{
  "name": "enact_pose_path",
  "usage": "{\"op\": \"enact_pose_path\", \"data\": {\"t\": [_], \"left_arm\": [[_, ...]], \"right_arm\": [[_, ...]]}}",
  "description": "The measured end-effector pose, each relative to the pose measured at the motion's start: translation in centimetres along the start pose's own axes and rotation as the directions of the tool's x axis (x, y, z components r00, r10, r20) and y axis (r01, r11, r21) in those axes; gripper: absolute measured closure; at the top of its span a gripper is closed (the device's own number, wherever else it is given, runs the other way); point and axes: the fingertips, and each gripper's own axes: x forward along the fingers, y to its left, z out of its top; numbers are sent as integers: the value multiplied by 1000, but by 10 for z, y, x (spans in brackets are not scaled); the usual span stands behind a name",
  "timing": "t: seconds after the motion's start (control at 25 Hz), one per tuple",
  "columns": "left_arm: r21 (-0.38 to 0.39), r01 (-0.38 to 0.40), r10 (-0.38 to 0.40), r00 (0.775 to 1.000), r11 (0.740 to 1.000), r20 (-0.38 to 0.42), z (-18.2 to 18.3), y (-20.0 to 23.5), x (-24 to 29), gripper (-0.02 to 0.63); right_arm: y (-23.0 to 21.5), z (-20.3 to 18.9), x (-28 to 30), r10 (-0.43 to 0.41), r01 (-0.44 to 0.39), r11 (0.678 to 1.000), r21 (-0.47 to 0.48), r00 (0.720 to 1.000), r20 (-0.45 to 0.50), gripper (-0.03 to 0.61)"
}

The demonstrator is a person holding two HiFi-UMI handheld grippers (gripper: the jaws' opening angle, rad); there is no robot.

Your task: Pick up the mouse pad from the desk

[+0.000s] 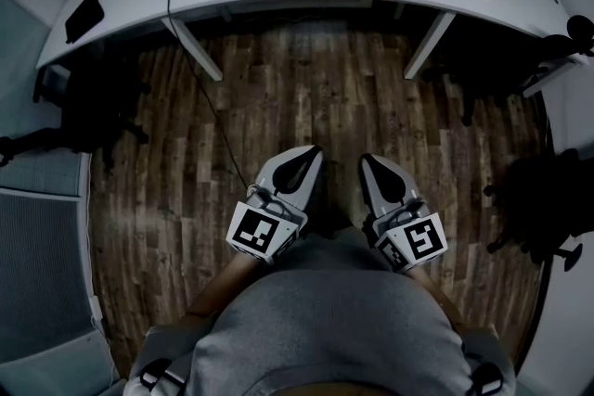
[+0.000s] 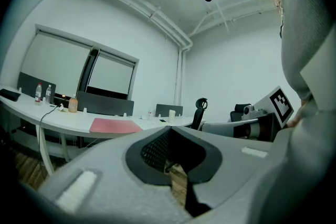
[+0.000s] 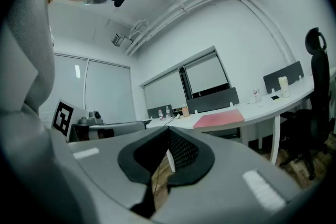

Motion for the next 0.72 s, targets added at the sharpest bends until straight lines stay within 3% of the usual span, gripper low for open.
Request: {"op": "enact_pose_path", "data": {"t": [0.32, 0.52, 0.72], "left_arm": [[-16, 35, -35, 999, 999, -17, -7, 9, 3, 614], [-30, 48, -49, 998, 998, -26, -13, 17, 25, 614], [-17, 25, -25, 999, 1000, -25, -14, 41, 59, 612]], "right_arm": [[4, -14, 2, -46, 47, 999, 23, 999, -26, 577], [-16, -15, 8, -70, 71, 997, 33, 997, -27, 577], [-51, -9, 42, -44, 44, 998, 39, 999, -11, 577]]}}
